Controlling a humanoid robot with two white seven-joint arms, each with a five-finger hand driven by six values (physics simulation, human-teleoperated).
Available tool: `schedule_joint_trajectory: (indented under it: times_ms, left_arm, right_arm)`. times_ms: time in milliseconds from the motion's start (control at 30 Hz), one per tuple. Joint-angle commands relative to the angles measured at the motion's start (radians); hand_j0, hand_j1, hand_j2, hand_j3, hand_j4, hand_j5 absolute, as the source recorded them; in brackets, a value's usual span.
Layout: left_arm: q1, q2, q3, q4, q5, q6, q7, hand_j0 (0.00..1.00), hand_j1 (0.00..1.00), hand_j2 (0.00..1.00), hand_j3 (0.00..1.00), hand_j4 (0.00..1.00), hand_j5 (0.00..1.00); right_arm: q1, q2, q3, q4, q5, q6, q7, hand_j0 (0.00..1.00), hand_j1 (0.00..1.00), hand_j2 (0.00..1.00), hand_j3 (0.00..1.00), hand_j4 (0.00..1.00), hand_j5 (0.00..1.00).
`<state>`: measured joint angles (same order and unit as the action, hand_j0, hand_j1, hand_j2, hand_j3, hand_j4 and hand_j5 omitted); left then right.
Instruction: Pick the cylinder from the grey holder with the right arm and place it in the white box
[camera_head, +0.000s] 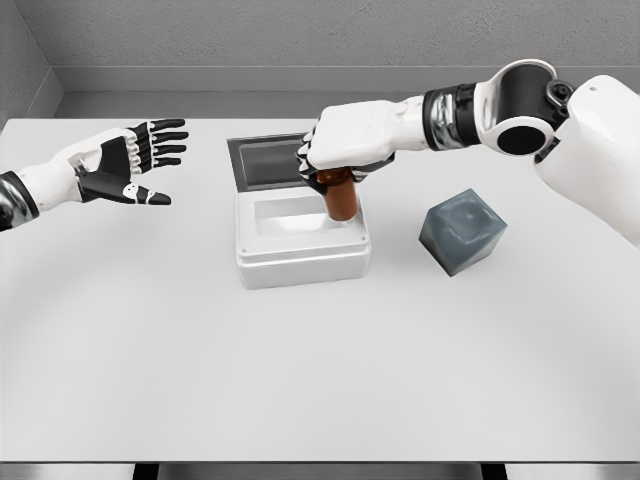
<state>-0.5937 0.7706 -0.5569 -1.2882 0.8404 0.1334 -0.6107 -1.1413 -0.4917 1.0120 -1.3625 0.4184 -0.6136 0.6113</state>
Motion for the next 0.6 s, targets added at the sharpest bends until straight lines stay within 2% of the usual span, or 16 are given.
schedule_joint_trajectory:
  times_ms: [0, 133, 233, 267, 300, 333, 567]
  left_arm:
    - [0.000, 0.001, 0.002, 0.000, 0.005, 0.000, 0.000, 1.00, 1.00, 1.00, 1.00, 1.00, 1.00]
    - [0.000, 0.001, 0.002, 0.000, 0.005, 0.000, 0.000, 1.00, 1.00, 1.00, 1.00, 1.00, 1.00]
    - [0.000, 0.001, 0.002, 0.000, 0.005, 0.000, 0.000, 1.00, 1.00, 1.00, 1.00, 1.00, 1.00]
    - [0.000, 0.001, 0.002, 0.000, 0.006, 0.000, 0.000, 1.00, 1.00, 1.00, 1.00, 1.00, 1.00]
    - [0.000, 0.001, 0.000, 0.000, 0.006, 0.000, 0.000, 1.00, 1.00, 1.00, 1.00, 1.00, 1.00]
    - [0.000, 0.001, 0.002, 0.000, 0.005, 0.000, 0.000, 1.00, 1.00, 1.00, 1.00, 1.00, 1.00]
    - [0.000, 0.001, 0.002, 0.000, 0.006, 0.000, 0.000, 1.00, 1.00, 1.00, 1.00, 1.00, 1.00]
  right_arm:
    - [0.000, 0.001, -0.001, 0.000, -0.004, 0.003, 0.000, 0.35, 0.35, 0.35, 0.35, 0.35, 0.35]
    - [0.000, 0.007, -0.003, 0.008, -0.004, 0.003, 0.000, 0.36, 0.36, 0.36, 0.36, 0.36, 0.36]
    - [-0.002, 0.007, -0.003, 0.010, -0.003, 0.003, 0.000, 0.52, 0.52, 0.52, 0.52, 0.52, 0.52]
    - [0.000, 0.007, -0.003, 0.008, -0.003, 0.003, 0.000, 0.75, 0.75, 0.75, 0.75, 0.75, 0.75]
    - [0.000, 0.007, -0.003, 0.008, -0.001, 0.003, 0.000, 0.91, 0.91, 0.91, 0.91, 0.91, 0.91]
    - [-0.002, 0.007, -0.003, 0.008, -0.003, 0.003, 0.000, 1.00, 1.00, 1.00, 1.00, 1.00, 1.00]
    - [-0.012, 0.002, -0.027, 0.002, -0.004, 0.003, 0.000, 1.00, 1.00, 1.00, 1.00, 1.00, 1.00]
